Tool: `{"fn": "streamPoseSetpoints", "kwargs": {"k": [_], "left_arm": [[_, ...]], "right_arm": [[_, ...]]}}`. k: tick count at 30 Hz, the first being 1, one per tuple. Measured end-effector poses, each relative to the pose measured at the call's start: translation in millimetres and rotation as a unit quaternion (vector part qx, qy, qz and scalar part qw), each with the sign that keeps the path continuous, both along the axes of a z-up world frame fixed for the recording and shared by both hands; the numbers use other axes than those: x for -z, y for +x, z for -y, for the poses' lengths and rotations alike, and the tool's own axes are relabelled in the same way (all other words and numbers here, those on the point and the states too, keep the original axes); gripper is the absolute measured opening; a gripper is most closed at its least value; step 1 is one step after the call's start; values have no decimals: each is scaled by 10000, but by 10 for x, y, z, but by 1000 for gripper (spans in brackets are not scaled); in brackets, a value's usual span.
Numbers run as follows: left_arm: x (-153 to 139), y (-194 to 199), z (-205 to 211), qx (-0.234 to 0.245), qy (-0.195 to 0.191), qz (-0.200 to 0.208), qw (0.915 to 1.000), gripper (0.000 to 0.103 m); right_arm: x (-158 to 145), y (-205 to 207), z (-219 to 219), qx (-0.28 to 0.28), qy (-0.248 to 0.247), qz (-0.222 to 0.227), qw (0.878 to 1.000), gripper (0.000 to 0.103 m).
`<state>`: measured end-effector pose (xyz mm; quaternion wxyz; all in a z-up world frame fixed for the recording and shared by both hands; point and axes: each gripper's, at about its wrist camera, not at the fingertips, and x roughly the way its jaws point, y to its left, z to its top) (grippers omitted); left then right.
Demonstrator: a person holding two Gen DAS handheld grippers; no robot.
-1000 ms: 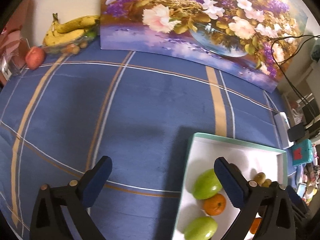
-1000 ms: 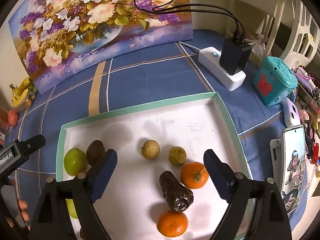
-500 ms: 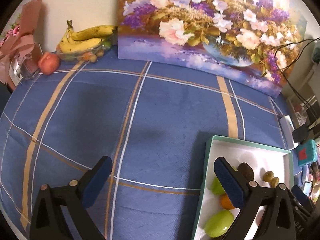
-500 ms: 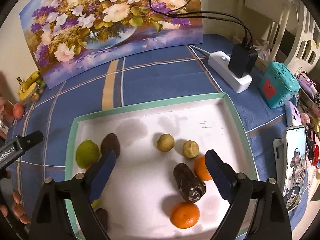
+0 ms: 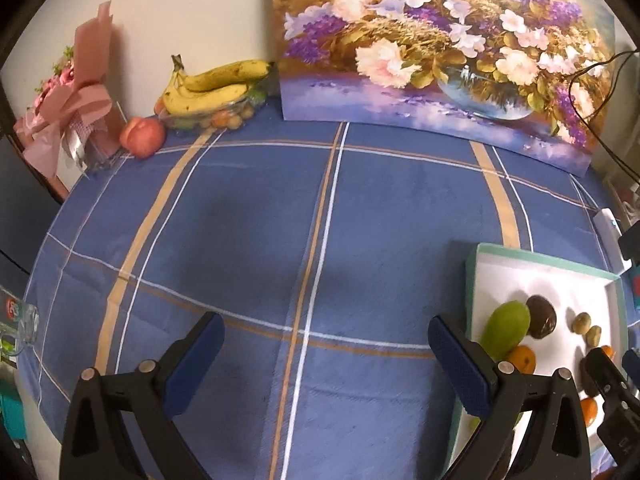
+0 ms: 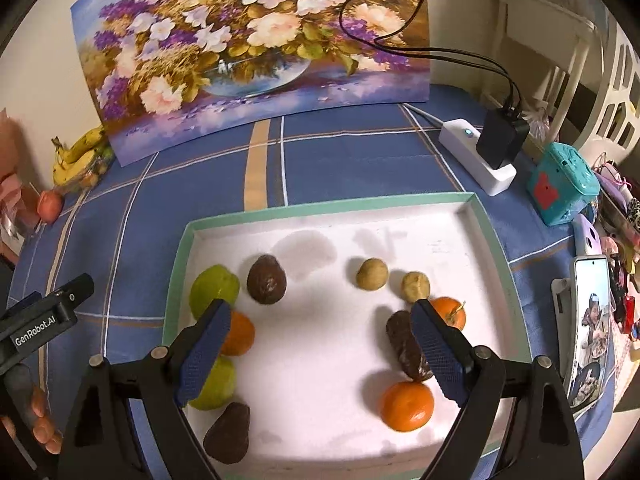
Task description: Organize fruits
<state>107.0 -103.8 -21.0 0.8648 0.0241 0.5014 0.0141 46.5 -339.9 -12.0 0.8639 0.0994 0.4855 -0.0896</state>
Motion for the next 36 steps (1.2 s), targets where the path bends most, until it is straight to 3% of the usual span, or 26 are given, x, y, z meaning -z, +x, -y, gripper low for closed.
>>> {"fn": "streamPoseSetpoints", "kwargs": {"k": [8, 18, 22, 27, 30, 36], "left_arm": [[-144, -228, -217, -30, -144, 403, 9991, 103], [-384, -679, -536, 199, -319, 338, 9987, 103], [-363, -897, -610, 318, -136, 318, 9989, 103], [-285, -1078, -724, 357, -295, 126, 9988, 103], [-321, -1120, -802, 261, -469, 143, 9985, 103], [-339, -1135, -767, 393, -374, 150, 9984, 103]], "right_arm": [[54, -206, -157, -13, 130, 21, 9999, 91], [-92, -596, -365, 16, 244, 315, 9992, 91], [-140, -803, -493, -87, 110, 367, 9992, 91], [-69, -967, -601, -191, 53, 283, 9994, 91], [-44, -1042, -646, -225, 11, 238, 9995, 91], [-126, -1094, -626, -114, -43, 417, 9991, 91]]}}
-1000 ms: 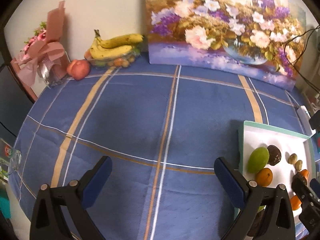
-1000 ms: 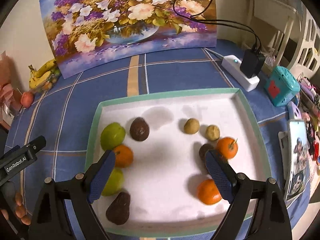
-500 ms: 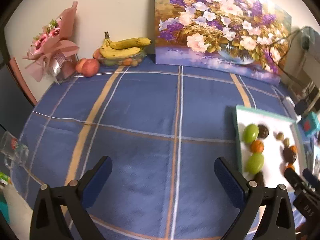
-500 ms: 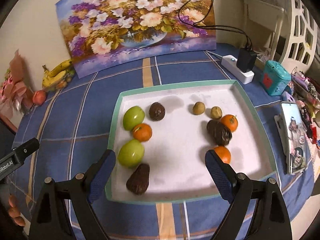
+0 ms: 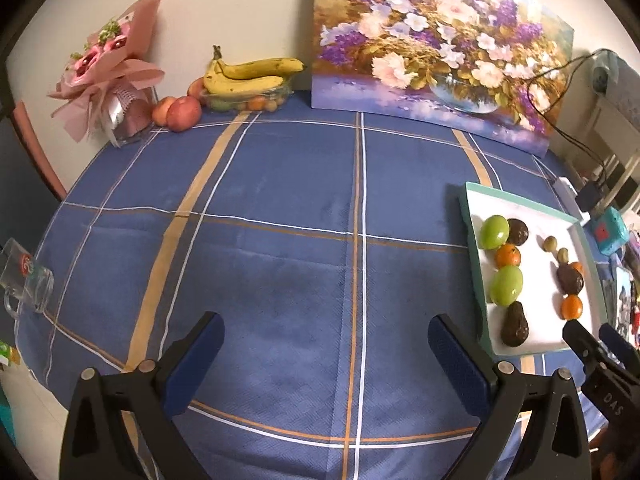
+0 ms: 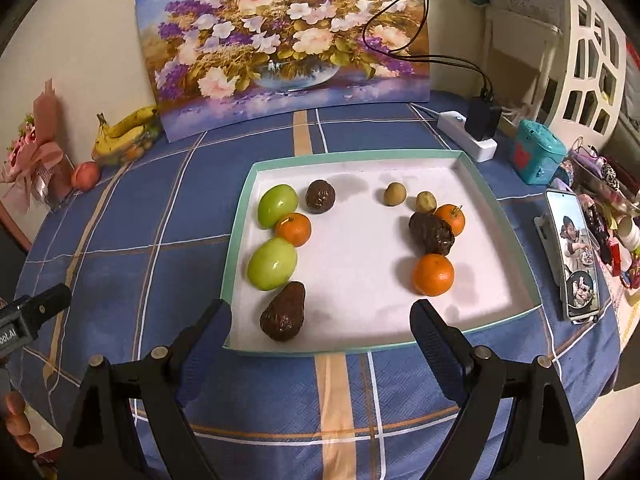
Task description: Organize fruits
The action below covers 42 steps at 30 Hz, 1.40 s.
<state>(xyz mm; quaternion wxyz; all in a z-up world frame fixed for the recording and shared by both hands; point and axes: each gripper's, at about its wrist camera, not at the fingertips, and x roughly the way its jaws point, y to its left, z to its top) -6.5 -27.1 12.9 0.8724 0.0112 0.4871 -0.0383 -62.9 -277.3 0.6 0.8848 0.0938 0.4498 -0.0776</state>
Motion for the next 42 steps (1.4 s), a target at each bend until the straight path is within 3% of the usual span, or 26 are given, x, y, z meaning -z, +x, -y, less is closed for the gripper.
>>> {"fn": "streamPoseSetpoints", "kwargs": {"k": [42], "left_arm": [[110, 88, -66, -152, 58, -289, 9995, 103]], "right_arm": [[84, 50, 3, -41, 198, -95, 9998, 91]]}}
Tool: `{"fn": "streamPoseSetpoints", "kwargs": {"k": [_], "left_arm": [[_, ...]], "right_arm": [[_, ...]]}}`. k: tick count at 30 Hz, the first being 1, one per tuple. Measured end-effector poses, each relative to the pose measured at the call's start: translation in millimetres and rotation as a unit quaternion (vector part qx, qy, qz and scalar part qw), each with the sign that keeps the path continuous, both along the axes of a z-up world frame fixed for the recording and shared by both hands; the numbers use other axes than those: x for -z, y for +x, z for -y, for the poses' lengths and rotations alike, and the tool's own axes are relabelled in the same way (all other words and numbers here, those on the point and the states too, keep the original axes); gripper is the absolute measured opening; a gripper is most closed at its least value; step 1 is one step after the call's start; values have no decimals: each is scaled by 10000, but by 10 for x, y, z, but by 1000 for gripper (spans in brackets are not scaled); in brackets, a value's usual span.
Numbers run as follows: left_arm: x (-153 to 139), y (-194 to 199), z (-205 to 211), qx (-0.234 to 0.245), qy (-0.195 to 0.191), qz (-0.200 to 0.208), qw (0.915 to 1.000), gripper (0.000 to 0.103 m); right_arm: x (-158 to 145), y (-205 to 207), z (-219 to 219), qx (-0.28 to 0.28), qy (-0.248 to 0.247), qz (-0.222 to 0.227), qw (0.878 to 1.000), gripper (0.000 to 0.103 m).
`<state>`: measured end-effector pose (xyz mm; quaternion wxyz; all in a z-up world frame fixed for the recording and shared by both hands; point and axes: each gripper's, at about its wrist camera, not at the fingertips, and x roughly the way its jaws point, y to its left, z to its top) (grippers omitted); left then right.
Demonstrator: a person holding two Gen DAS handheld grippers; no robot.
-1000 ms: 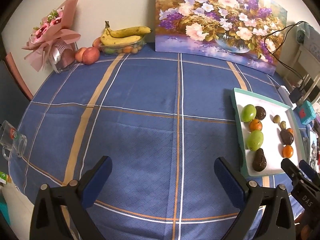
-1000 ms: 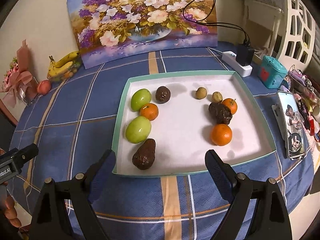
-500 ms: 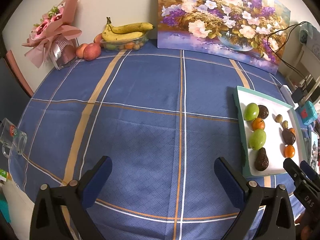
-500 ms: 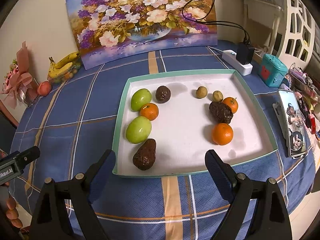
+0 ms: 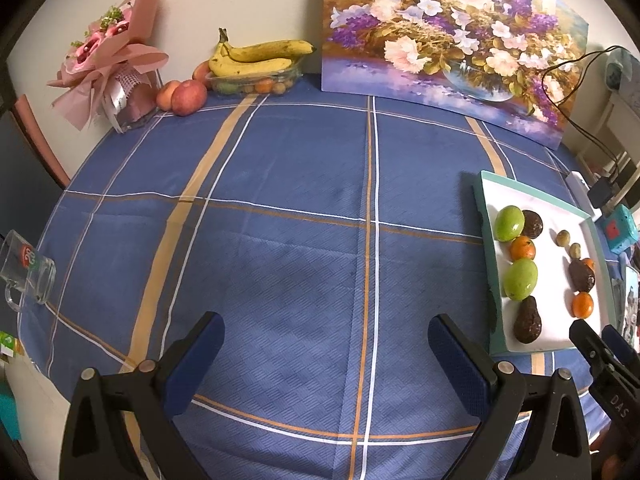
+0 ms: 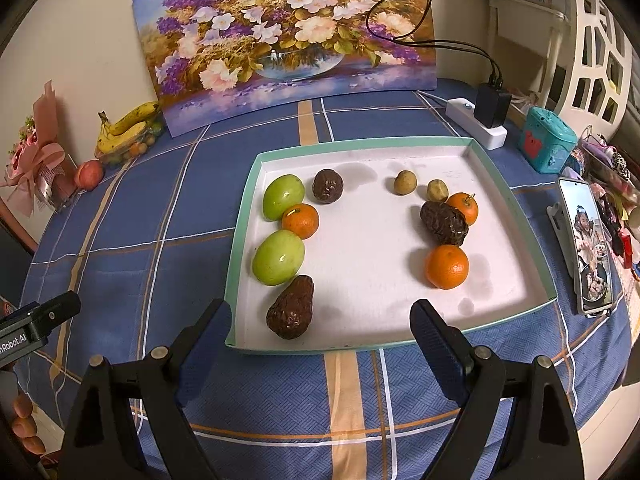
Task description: Organize fruits
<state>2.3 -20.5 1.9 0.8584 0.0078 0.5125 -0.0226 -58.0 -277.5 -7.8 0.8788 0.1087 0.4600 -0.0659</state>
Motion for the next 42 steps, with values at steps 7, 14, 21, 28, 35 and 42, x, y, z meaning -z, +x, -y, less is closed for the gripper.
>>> {"fn": "streamPoseSetpoints", "kwargs": {"k": [7, 14, 21, 28, 35, 42], "left_arm": [[-2, -1, 6, 36, -2, -10, 10000, 103], [-2, 0, 12, 34, 2, -9, 10000, 103], [-2, -2, 17, 28, 0, -10, 10000, 103], [-2, -2, 18, 24, 0, -10, 10000, 103], [-1, 0, 15, 23, 1, -10, 10000, 103], [-22, -17, 39, 17, 51, 86, 9999, 103]], "right_arm": [[22, 2, 0, -12, 8, -21, 10000, 91], [25, 3, -2, -13, 8, -23, 10000, 91], [15, 9, -3, -11, 7, -27, 10000, 91], [31, 4, -8, -35, 0, -42, 10000, 91], [35, 4, -5, -44, 0, -49, 10000, 91], [39, 13, 0, -62, -1, -55, 10000, 91]]}}
